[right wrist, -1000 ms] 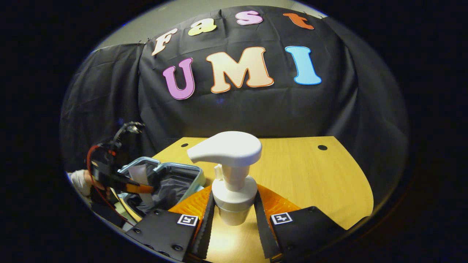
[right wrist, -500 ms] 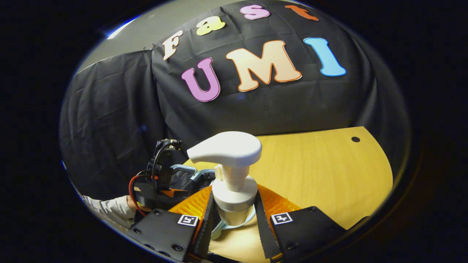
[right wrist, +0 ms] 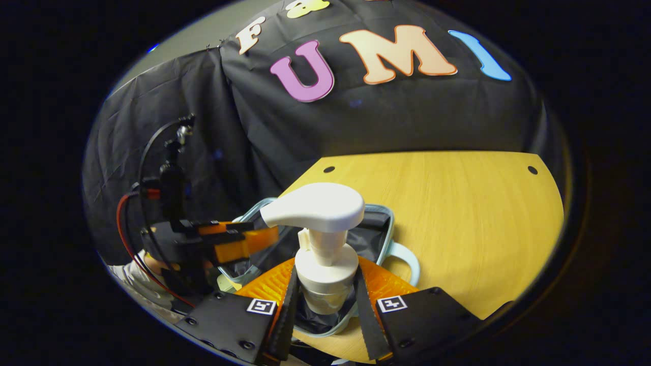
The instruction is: First open the suitcase, pack the skin care products into it, and then close the suitcase.
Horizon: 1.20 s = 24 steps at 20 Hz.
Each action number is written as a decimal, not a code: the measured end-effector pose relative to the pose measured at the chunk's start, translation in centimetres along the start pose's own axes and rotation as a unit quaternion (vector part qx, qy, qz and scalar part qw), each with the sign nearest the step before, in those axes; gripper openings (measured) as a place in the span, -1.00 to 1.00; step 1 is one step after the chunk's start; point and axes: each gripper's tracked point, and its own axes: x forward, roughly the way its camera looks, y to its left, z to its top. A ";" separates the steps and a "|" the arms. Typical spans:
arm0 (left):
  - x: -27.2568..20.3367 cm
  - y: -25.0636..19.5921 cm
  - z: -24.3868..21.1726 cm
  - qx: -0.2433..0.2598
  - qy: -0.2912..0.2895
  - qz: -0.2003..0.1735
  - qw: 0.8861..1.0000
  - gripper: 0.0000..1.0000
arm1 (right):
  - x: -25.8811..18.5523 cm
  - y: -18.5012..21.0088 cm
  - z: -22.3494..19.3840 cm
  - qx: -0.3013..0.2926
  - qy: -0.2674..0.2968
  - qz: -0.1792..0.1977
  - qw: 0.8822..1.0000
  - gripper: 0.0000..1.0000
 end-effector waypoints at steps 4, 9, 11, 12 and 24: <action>-1.4 5.6 -0.1 -0.025 -0.005 0.039 0.999 0.92 | 3.0 1.0 -3.6 0.010 0.048 -0.003 0.999 0.15; -3.3 12.9 -1.2 -0.048 -0.001 0.094 0.994 0.92 | 5.8 1.2 -6.2 0.013 0.081 -0.019 0.996 0.15; -3.7 15.6 -2.1 -0.061 0.002 0.110 0.992 0.92 | 5.7 1.0 -5.6 0.027 0.073 -0.027 0.997 0.11; -3.9 16.8 -2.3 -0.064 0.003 0.120 0.991 0.92 | 6.4 0.7 -5.4 0.032 0.071 -0.037 0.996 0.16; 0.4 29.3 -3.2 -0.093 0.051 0.156 0.982 0.91 | 4.2 -0.9 -1.7 0.022 0.016 -0.083 0.996 0.94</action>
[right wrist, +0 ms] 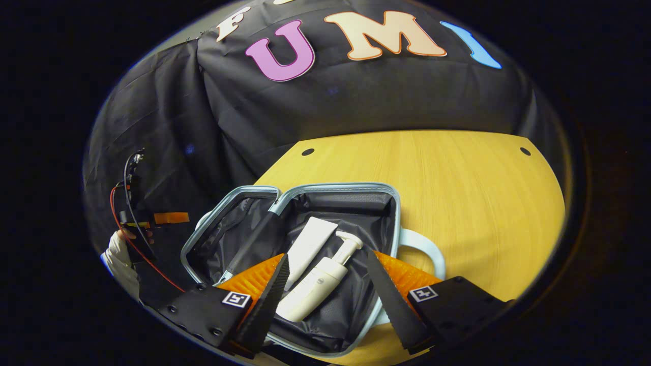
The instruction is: First open the suitcase, pack the skin care products into it, and then close the suitcase.
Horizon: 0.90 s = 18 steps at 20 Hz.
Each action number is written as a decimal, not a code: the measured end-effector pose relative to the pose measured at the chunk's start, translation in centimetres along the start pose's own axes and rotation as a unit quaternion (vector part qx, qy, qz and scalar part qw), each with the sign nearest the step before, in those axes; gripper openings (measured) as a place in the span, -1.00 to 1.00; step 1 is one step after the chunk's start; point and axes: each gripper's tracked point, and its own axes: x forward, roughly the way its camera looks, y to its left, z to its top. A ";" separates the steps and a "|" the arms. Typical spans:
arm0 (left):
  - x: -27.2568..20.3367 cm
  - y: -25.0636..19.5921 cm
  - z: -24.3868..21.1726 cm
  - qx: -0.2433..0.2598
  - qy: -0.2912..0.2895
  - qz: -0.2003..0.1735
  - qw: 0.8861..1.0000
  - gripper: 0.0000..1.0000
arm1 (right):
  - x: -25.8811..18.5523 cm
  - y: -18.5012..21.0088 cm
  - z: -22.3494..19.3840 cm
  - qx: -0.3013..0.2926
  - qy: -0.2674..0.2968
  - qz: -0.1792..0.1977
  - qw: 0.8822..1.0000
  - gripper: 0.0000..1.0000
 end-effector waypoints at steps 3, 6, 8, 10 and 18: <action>2.9 0.9 -0.5 -0.014 0.034 -0.011 0.999 0.90 | -0.6 -1.2 0.3 0.002 -0.002 -0.018 1.000 0.94; 6.2 2.2 -1.6 -0.027 0.072 -0.007 0.997 0.91 | -0.9 -2.3 0.8 0.007 -0.007 -0.037 0.999 0.94; 7.6 2.4 -2.4 -0.034 0.099 -0.018 0.994 0.84 | -1.3 -3.1 1.2 0.007 -0.010 -0.049 0.999 0.94; 8.6 2.2 -3.5 -0.038 0.126 -0.034 0.991 0.81 | -1.4 -3.7 1.3 0.009 -0.011 -0.059 0.998 0.94; 9.8 -0.6 -4.2 -0.035 0.164 -0.077 0.983 -0.68 | -1.1 -4.1 1.3 0.004 -0.010 -0.070 0.997 0.94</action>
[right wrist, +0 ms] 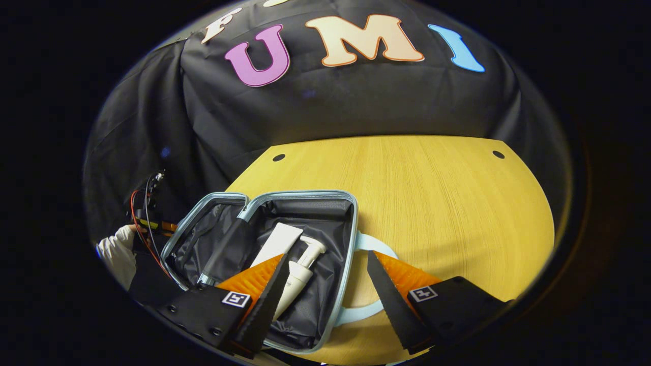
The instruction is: First open the suitcase, pack the skin care products into it, and then close the suitcase.
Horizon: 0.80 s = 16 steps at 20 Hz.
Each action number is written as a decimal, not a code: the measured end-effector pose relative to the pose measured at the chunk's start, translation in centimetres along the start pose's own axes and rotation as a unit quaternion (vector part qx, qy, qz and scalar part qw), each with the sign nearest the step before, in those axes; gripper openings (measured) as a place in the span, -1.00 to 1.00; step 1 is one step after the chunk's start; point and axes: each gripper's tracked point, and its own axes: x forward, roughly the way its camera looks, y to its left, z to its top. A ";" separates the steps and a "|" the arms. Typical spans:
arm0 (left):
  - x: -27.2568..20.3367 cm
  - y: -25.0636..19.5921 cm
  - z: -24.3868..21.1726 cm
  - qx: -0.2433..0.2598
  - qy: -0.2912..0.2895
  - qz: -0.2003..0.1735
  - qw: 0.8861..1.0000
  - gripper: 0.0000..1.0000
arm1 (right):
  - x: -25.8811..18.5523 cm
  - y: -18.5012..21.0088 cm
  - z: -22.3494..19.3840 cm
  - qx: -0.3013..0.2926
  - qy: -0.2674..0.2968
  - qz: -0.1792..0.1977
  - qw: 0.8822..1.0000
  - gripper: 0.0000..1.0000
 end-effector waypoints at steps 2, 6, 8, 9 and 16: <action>-1.0 -0.6 0.5 0.005 -0.015 -0.005 1.000 -0.87 | -0.1 0.1 0.1 -0.001 -0.004 0.004 1.000 0.94; -4.7 -1.8 2.1 0.040 -0.054 0.005 0.998 -0.99 | -0.5 0.4 0.4 -0.005 -0.012 0.017 1.000 0.94; -7.5 -2.7 3.0 0.049 -0.068 -0.001 0.996 -1.00 | -0.9 0.6 0.7 -0.007 -0.022 0.025 0.999 0.94; -8.9 -3.6 3.2 0.048 -0.073 -0.006 0.996 -1.00 | -1.1 0.7 0.9 -0.007 -0.026 0.030 0.999 0.94; -18.3 -12.2 5.6 0.106 -0.141 -0.055 0.983 -1.00 | -2.6 0.0 1.7 -0.008 -0.048 0.054 0.997 0.94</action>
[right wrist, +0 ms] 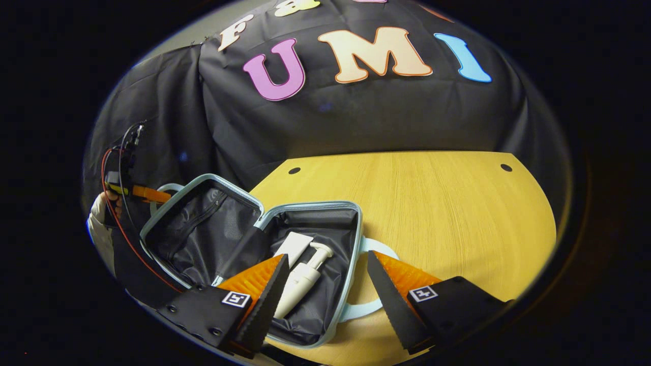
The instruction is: First open the suitcase, pack the skin care products into it, and then close the suitcase.
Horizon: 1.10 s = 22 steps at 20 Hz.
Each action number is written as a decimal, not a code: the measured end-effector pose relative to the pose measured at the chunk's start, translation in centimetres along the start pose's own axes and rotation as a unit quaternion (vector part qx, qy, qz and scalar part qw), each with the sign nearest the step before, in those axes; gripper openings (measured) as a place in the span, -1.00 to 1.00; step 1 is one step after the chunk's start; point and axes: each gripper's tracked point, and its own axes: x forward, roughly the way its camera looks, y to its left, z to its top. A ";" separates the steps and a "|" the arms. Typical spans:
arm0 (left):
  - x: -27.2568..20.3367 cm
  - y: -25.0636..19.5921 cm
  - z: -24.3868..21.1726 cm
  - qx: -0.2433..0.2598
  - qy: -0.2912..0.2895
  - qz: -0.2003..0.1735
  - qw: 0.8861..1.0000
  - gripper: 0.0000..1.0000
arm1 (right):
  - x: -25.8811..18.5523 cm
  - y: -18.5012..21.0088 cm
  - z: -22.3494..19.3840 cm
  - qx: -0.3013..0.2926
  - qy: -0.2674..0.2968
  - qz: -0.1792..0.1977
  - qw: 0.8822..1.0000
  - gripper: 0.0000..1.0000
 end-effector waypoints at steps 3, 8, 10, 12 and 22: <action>-1.8 -3.8 1.3 0.000 -0.024 -0.027 0.999 -1.00 | -1.2 -0.9 0.8 0.002 -0.012 0.002 1.000 0.94; -4.7 -10.1 2.9 0.010 -0.054 -0.071 0.996 -1.00 | -3.0 -3.4 0.8 0.002 -0.020 -0.004 1.000 0.94; -5.5 -13.4 3.3 0.023 -0.063 -0.097 0.993 -1.00 | -3.8 -4.2 1.1 0.001 -0.026 -0.005 1.000 0.94; -6.2 -17.3 3.4 0.035 -0.068 -0.128 0.989 -1.00 | -4.5 -4.9 1.2 -0.001 -0.030 -0.005 1.000 0.94; -4.5 -32.9 0.7 0.064 -0.044 -0.247 0.966 -1.00 | -7.9 -10.6 1.7 0.017 -0.052 -0.032 0.998 0.94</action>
